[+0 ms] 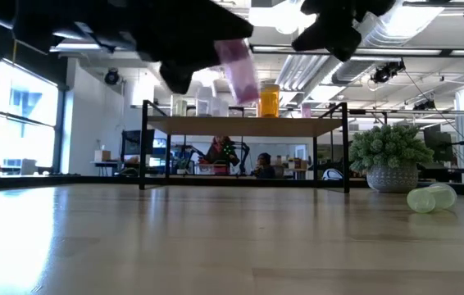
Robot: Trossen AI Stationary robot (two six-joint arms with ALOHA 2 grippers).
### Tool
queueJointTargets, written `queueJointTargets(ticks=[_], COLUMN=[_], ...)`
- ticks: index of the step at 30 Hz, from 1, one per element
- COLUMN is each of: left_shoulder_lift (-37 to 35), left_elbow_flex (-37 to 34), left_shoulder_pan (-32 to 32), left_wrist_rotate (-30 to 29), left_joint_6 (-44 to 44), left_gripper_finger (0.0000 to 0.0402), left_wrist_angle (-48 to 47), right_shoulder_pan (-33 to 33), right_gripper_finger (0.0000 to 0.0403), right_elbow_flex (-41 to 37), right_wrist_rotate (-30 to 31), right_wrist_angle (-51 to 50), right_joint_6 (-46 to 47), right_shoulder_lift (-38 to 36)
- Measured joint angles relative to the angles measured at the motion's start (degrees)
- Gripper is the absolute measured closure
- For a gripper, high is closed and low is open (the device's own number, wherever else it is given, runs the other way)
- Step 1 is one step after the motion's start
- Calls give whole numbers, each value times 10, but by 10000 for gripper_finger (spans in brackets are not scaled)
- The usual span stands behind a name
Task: Pick and place medicine bottles onto shelf by color
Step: Put the bottom pink pill bottle aligned with the other pink pill bottle on the shelf
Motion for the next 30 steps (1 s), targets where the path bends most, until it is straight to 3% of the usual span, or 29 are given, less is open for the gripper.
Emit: queueJointTargets(ticks=[6, 15, 25, 30], left_shoulder_lift=[0, 0, 0, 0], left_elbow_flex=[38, 79, 102, 102], left_shoulder_pan=[17, 27, 44, 55], left_wrist_rotate=[0, -7, -7, -4], left_joint_6=[37, 78, 78, 78], left_gripper_finger=[284, 284, 284, 284], left_wrist_angle=[0, -1, -1, -1], right_shoulder_pan=[0, 0, -1, -2], right_gripper_finger=[192, 192, 192, 213], right_elbow_flex=[0, 0, 0, 0], right_wrist_rotate=[32, 31, 30, 41], right_wrist_angle=[26, 26, 29, 31], right_joint_6=[-48, -68, -85, -85], right_shoulder_lift=[0, 0, 0, 0])
